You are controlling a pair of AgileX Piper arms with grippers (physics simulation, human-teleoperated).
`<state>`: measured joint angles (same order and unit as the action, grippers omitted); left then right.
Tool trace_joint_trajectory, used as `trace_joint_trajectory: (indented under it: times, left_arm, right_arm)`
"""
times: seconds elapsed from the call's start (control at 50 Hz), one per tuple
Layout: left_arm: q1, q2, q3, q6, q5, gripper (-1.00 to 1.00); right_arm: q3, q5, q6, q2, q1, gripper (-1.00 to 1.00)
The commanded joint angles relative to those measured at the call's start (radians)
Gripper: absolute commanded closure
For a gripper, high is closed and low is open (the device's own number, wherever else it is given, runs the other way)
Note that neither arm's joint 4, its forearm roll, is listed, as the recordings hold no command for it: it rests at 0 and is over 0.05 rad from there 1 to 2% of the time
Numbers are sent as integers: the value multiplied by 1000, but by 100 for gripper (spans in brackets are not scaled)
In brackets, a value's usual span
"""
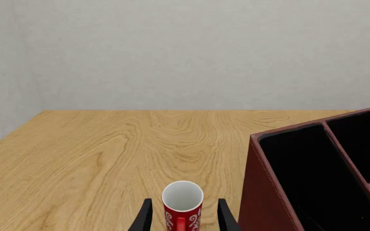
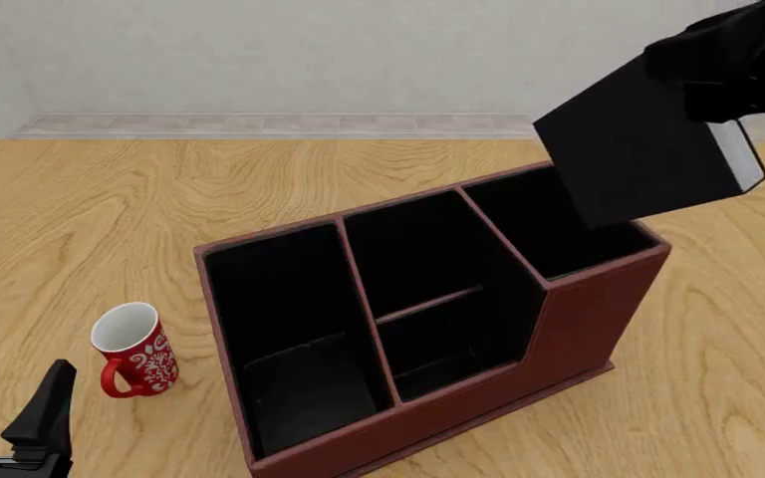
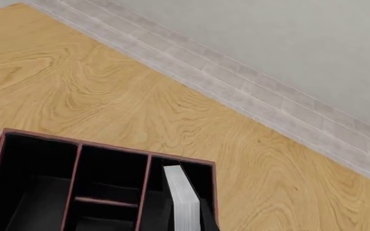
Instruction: Pick up the book and place it in the right compartment of the caddy.
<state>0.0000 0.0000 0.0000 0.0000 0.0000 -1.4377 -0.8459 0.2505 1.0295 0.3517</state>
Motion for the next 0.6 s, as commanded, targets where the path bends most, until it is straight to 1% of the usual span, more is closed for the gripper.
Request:
trace_joint_trajectory:
  times: [0.02, 0.32, 0.6]
  left_arm:
    - [0, 0, 0, 0, 0, -100]
    - [0, 0, 0, 0, 0, -100]
    - [0, 0, 0, 0, 0, -100]
  right_arm:
    - [26, 32, -27, -11, -15, 100]
    - [90, 76, -51, -24, -22, 100]
    - [125, 113, -67, -21, -8, 100]
